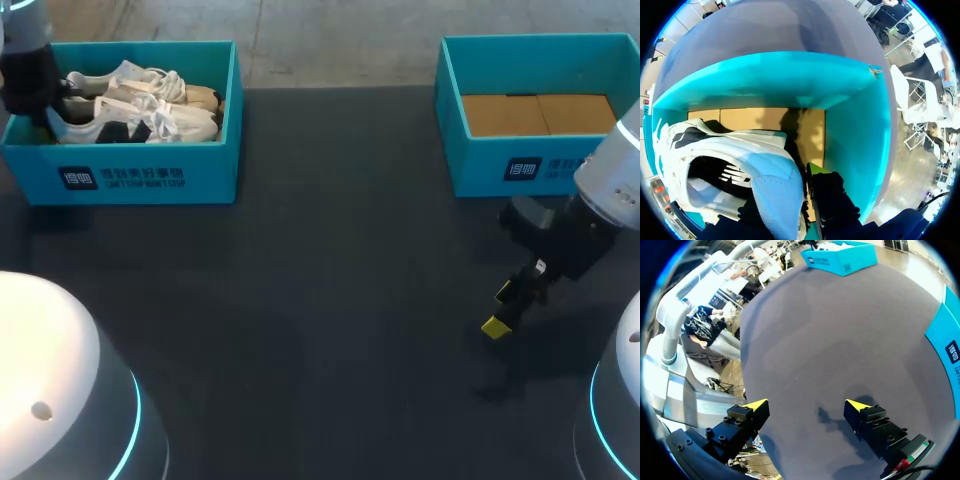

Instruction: Take the shoe out of the shoebox, open the shoe tongue, remove and reinsert the insole, then place the shoe into the shoebox

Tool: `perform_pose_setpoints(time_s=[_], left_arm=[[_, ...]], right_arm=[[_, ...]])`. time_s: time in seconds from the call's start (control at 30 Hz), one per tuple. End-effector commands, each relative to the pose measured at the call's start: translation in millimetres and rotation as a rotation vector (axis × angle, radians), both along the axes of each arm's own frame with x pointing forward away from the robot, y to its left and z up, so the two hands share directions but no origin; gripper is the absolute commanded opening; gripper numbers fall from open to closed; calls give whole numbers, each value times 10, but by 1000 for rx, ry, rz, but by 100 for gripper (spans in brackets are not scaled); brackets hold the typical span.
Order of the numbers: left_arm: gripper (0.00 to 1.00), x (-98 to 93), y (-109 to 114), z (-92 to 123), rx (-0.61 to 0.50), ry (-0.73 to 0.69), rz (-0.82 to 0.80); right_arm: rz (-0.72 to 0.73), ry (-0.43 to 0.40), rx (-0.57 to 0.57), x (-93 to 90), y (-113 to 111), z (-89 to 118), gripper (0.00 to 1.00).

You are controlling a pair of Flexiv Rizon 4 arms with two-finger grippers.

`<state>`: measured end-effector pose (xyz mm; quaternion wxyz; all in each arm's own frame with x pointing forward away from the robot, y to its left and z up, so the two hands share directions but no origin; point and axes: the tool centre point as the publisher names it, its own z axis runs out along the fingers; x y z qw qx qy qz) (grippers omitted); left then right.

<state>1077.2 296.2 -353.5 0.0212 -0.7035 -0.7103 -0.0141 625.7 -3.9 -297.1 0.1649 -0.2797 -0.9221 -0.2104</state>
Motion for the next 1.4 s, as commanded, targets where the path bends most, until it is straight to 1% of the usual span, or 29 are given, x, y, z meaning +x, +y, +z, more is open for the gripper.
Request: perform_pose_setpoints(time_s=[0.03,0.37,0.53,0.67,1.1,1.4], left_arm=[[0,-29,49,47,1,-8,7],[0,-53,185,273,-14,-36,10],[0,-96,204,454,-21,-64,2],[0,-97,205,613,-27,-74,14],[0,-173,229,1087,2,-91,63],[0,-259,163,1487,23,-120,93]], right_arm=[[-1,-1,-2,-9,4,-3,100],[-1,-1,-2,-9,4,-3,100],[-1,-1,-2,-9,4,-3,100],[-1,-1,-2,-9,4,-3,100],[-1,-1,-2,-9,4,-3,100],[-1,-1,-2,-9,4,-3,100]])
